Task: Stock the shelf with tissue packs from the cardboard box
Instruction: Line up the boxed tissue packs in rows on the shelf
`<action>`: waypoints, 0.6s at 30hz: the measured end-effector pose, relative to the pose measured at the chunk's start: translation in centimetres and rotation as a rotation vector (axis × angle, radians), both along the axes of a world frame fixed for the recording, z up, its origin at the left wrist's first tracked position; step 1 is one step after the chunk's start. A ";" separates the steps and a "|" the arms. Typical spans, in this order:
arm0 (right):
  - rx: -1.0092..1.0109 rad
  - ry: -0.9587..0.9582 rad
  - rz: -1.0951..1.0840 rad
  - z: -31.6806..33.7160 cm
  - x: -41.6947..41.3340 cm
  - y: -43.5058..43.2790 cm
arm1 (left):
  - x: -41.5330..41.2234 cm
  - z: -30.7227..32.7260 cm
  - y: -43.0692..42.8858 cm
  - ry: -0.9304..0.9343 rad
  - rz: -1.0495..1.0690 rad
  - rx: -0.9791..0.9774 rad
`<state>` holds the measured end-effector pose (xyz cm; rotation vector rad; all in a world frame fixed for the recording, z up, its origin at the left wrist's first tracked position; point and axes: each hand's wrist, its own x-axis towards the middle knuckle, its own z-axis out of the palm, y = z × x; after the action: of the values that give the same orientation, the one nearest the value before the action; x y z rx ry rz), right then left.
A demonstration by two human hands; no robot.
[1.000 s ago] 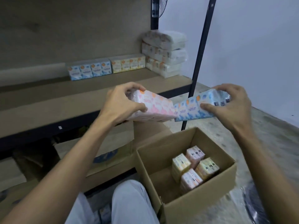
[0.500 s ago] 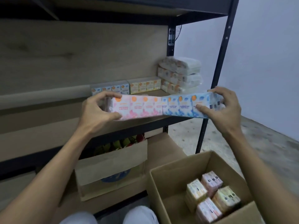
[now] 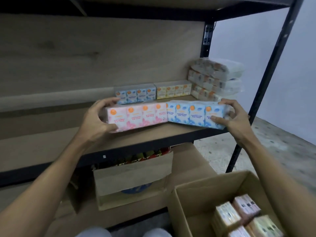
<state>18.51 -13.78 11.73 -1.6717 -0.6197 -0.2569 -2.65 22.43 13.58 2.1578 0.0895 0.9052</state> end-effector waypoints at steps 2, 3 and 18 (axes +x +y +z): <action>-0.052 0.013 0.031 -0.2 0.9 0.2 | 0.3 -0.1 0.7 0.057 0.034 0.074; -0.091 0.016 0.049 -0.4 1.4 0.3 | 0.4 -0.2 1.0 0.081 0.042 0.092; -0.525 -0.163 -0.060 -1.9 1.7 2.5 | 1.2 -2.0 1.1 0.261 0.184 0.318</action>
<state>20.19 -11.26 9.83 -2.1906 -0.8074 -0.2920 -1.42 23.48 11.58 2.5919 0.2949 0.7748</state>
